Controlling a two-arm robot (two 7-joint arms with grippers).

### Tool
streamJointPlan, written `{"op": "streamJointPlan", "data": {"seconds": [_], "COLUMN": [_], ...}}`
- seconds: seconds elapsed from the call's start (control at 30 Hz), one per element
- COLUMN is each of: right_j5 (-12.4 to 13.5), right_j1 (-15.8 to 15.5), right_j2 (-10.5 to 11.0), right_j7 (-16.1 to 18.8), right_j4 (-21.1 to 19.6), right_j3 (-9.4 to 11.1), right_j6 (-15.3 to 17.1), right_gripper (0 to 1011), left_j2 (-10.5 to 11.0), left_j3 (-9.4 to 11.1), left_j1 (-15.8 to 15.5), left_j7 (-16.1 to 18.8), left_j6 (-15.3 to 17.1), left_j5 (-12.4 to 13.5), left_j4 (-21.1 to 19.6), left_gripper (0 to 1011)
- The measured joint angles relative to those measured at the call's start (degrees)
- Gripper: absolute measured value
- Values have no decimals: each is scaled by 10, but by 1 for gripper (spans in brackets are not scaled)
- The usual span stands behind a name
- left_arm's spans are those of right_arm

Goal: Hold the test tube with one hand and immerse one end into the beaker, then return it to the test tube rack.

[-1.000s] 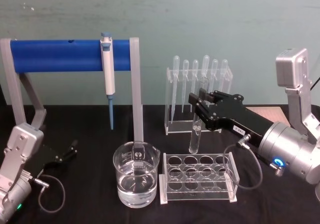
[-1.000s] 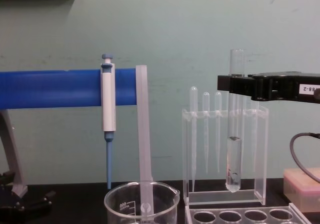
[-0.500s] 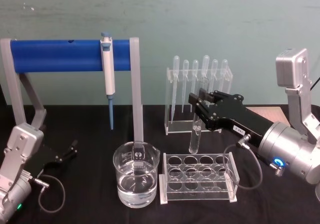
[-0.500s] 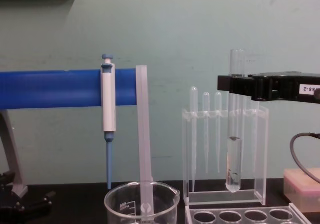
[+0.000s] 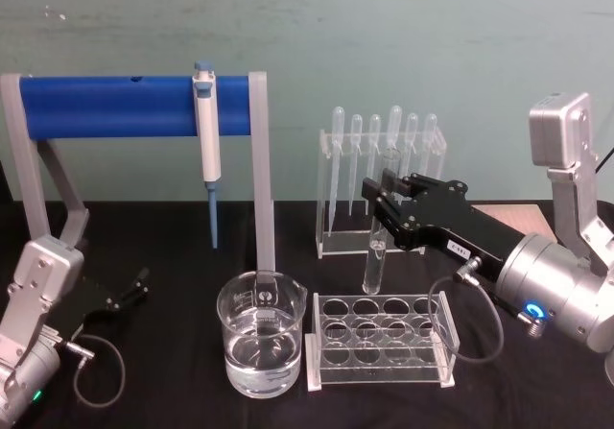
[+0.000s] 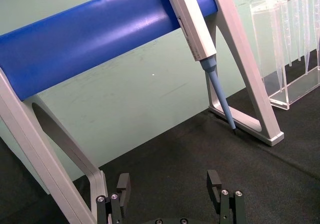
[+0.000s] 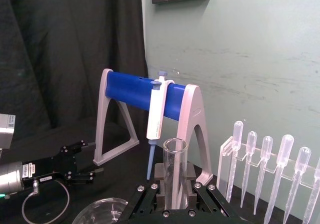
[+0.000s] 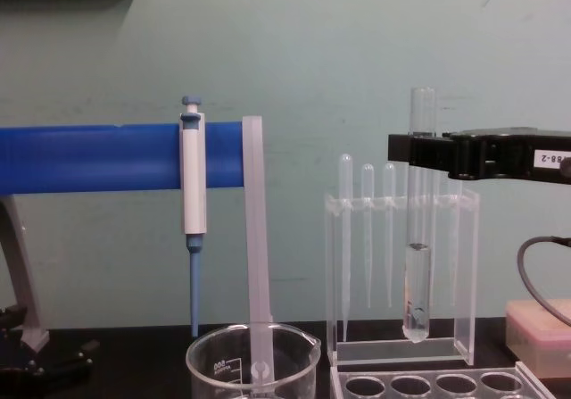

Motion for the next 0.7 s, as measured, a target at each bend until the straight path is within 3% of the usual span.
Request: {"op": "streamJointPlan", "data": {"seconds": [0.47, 0.7], "right_j5": [-2, -8], "right_j1": [2, 24], "right_j2": [-2, -19], "right_j7": [1, 13], "right_j4": [1, 9], "right_j3": [-3, -24], "right_j6": [0, 4], "right_gripper": [224, 224], "left_j2": [0, 0], "left_j3": [0, 0], "left_j1": [0, 0], "left_j7": [0, 0], "left_j6": [0, 0], "left_j5": [0, 0], "left_j4": [0, 0], "left_gripper": [1000, 1000]}}
